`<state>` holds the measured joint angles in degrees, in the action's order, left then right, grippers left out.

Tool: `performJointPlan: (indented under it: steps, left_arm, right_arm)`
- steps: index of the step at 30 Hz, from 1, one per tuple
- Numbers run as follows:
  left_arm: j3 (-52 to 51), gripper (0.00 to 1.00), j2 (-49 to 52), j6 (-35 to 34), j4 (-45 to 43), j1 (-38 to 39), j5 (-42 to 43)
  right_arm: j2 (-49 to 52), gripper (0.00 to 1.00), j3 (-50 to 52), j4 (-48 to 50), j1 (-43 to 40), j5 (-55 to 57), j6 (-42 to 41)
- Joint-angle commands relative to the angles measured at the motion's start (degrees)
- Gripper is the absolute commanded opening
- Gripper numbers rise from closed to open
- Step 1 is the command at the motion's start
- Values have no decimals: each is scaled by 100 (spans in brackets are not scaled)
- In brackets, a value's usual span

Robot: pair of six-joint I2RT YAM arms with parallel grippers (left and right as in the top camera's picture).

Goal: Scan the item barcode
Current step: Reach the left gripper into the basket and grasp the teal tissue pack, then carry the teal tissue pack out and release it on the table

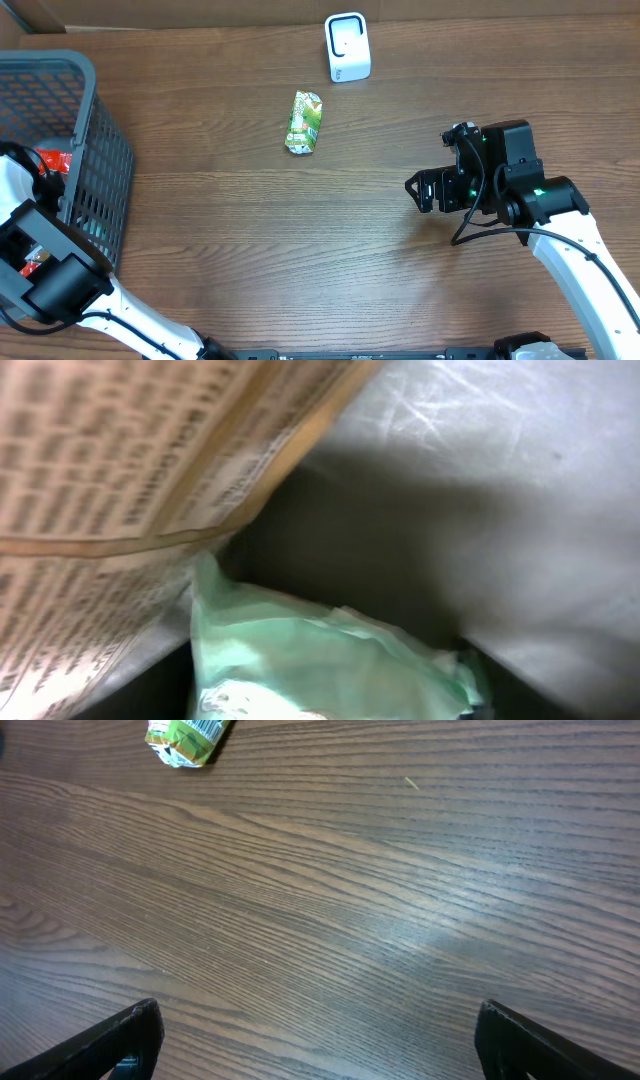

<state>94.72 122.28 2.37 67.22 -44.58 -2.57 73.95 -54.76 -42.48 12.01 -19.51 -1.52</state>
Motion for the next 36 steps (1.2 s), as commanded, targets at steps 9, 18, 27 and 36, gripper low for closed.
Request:
performJointPlan:
  steps: [9, 18, 27, 36]
  left_arm:
    - [614, 4, -13, -37, 662, 39, 260]
    - [3993, 4, -20, -157, 2417, 131, 973]
    - [6500, 4, -645, -258, 2846, 693, 1617]
    - [6406, 4, -1478, -393, 2959, 2090, 1620]
  right_arm:
    - [2, 100, -155, 33, -13, -7, 9]
    - [2, 100, -155, 33, -13, -7, 9]
    - [2, 100, -155, 33, -13, -7, 9]
    - [2, 100, -155, 33, -13, -9, 9]
